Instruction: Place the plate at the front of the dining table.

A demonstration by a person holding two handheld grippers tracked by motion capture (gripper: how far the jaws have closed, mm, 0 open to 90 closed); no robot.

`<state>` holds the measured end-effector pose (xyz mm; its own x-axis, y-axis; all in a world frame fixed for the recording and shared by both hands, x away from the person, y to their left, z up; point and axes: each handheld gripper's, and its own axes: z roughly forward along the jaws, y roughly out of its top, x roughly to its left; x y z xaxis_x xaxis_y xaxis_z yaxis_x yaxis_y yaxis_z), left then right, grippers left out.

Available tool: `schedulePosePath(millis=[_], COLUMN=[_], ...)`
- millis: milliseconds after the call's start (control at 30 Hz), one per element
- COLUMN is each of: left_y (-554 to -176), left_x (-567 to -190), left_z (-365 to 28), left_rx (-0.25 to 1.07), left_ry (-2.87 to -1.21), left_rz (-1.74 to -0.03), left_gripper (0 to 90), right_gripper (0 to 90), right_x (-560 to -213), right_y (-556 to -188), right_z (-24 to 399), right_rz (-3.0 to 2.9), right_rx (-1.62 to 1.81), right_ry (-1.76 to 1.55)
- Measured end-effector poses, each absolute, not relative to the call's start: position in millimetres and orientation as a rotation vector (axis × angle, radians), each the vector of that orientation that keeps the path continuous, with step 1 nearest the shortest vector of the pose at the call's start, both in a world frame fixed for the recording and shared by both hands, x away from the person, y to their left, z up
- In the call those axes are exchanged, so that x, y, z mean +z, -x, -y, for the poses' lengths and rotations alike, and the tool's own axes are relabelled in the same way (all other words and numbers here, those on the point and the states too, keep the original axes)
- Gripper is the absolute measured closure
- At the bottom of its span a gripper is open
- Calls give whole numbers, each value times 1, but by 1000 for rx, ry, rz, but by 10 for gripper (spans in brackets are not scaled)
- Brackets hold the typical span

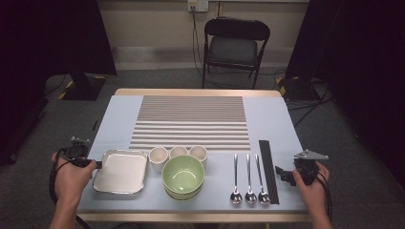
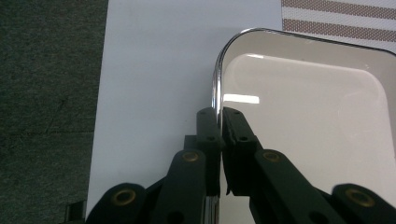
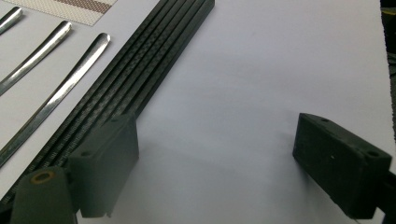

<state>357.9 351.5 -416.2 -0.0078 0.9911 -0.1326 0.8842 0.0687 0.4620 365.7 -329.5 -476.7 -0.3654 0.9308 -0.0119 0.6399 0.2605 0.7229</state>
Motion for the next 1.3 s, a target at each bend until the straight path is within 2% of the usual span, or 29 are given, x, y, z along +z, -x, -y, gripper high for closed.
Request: schedulePosePath(millis=[1067,1300], left_y=[-359,-359], left_x=[-415,-416], left_z=[-348,-348], left_rx=[380,362], left_ry=[-1907,-1902], left_rz=[-1929,-1935], left_gripper=[845,882], right_gripper=[132,132], right_x=[-477,-477], right_y=[-366,-366], right_z=[330,330], right_rz=[-2098,-2098], right_rx=[888,887], right_ry=[-1423,-1423])
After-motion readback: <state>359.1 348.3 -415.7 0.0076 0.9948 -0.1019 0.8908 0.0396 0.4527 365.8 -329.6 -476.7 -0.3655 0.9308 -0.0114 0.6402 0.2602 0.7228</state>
